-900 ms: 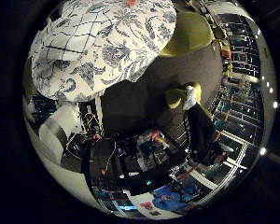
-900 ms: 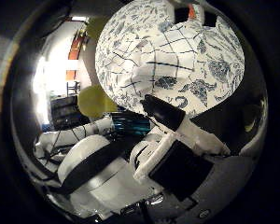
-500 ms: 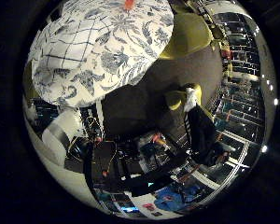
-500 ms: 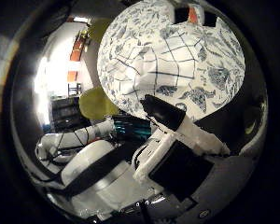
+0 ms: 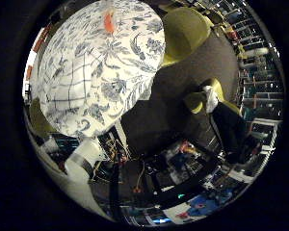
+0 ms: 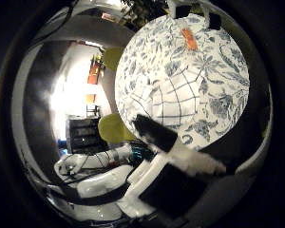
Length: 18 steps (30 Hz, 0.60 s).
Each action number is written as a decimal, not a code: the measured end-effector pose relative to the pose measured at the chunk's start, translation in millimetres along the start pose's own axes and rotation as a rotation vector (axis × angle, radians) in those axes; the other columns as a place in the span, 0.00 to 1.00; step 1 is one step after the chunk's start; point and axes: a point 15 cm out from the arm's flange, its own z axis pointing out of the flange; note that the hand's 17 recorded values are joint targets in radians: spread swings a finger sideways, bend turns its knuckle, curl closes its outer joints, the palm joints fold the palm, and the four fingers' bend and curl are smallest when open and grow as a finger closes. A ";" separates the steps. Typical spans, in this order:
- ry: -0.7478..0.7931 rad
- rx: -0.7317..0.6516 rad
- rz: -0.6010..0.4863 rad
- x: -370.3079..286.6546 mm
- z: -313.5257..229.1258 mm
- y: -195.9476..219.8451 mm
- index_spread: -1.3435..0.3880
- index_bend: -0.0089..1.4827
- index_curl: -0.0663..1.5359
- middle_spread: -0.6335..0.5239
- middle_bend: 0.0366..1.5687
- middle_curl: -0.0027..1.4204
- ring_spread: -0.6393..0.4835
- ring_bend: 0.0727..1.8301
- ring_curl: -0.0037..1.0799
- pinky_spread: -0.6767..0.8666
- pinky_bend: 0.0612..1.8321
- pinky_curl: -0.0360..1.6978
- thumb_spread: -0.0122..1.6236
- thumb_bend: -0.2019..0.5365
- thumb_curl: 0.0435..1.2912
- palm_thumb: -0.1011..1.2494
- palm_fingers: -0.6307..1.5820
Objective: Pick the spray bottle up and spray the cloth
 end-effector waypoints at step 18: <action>-0.392 0.223 0.072 86.7 41.4 -7.0 0.65 0.11 0.20 0.63 0.14 0.26 0.72 0.23 0.23 0.67 0.29 0.18 0.60 0.24 0.19 0.30 0.31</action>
